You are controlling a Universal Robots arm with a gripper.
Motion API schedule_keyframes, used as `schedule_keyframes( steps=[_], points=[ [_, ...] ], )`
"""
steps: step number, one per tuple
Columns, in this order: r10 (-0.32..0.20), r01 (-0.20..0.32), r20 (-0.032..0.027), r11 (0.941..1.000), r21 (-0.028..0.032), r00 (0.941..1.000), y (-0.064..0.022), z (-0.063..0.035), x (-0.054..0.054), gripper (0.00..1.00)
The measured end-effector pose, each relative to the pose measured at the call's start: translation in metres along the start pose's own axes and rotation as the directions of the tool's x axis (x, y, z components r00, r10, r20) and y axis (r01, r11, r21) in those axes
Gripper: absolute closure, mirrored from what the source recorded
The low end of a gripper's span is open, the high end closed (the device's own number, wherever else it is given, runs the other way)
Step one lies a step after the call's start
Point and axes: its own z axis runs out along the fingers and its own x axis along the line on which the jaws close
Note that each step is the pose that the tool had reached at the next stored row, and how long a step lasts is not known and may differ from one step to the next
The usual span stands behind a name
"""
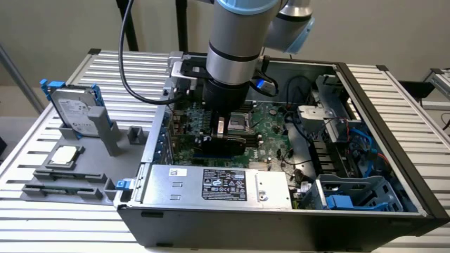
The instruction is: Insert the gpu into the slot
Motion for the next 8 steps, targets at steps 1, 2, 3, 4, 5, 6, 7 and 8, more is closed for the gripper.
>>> schedule_keyframes(
  steps=[1,2,3,4,5,6,7,8],
  points=[
    [0.000,0.000,0.0003,1.0000,-0.0002,1.0000,0.0000,0.0000,0.0000,0.74],
    [0.000,0.000,0.0004,1.0000,-0.0005,1.0000,0.0000,0.0000,-0.0001,0.74],
    [0.000,0.000,0.0004,1.0000,-0.0008,1.0000,0.0000,0.0001,-0.0001,0.74],
    [0.000,0.000,0.0003,1.0000,-0.0012,1.0000,0.0000,0.0001,-0.0001,0.74],
    [0.000,0.000,0.0003,1.0000,-0.0016,1.0000,-0.0001,0.0003,-0.0001,0.74],
    [0.000,0.000,0.0004,1.0000,-0.0021,1.0000,-0.0001,0.0006,-0.0001,0.74],
    [0.000,0.000,0.0005,1.0000,-0.0030,1.0000,-0.0003,0.0009,-0.0001,0.74],
    [0.000,0.000,0.0006,1.0000,-0.0042,1.0000,-0.0006,0.0012,0.0000,0.74]
  ],
)
